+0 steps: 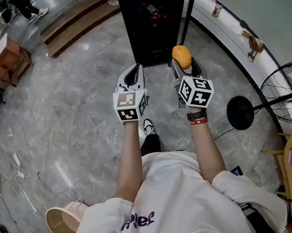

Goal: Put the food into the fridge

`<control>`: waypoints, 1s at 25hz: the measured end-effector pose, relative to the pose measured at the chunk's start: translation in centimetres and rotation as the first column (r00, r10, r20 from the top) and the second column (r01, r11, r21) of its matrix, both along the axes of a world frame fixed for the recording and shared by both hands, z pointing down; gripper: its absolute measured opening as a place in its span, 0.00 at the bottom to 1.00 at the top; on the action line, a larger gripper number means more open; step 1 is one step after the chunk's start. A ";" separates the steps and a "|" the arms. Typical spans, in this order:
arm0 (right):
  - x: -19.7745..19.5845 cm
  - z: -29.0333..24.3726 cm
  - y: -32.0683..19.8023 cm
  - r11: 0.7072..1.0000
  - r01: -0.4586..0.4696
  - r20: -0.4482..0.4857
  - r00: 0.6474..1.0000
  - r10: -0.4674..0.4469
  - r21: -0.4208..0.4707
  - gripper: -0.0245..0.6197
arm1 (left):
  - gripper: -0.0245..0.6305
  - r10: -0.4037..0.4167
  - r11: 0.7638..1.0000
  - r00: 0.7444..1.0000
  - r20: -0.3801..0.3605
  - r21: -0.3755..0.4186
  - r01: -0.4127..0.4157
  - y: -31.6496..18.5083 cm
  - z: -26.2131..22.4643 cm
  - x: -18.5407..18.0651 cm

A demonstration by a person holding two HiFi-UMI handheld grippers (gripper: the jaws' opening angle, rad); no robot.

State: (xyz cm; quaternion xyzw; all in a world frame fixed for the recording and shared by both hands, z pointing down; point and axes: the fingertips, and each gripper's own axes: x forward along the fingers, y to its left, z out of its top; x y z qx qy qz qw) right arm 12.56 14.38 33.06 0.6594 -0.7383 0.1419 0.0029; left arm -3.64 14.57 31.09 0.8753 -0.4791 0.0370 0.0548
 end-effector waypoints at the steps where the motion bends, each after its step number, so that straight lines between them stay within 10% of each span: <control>1: -0.2 0.0 -1.1 1.000 0.007 -0.001 1.000 -0.007 -0.001 0.53 | 0.07 0.001 1.000 1.000 0.000 0.000 -0.001 -0.9 0.1 0.0; 25: -3.0 0.3 -18.8 0.999 0.031 0.003 1.000 -0.031 -0.023 0.53 | 0.07 0.050 0.999 0.998 -0.029 -0.011 -0.051 -19.3 0.3 0.3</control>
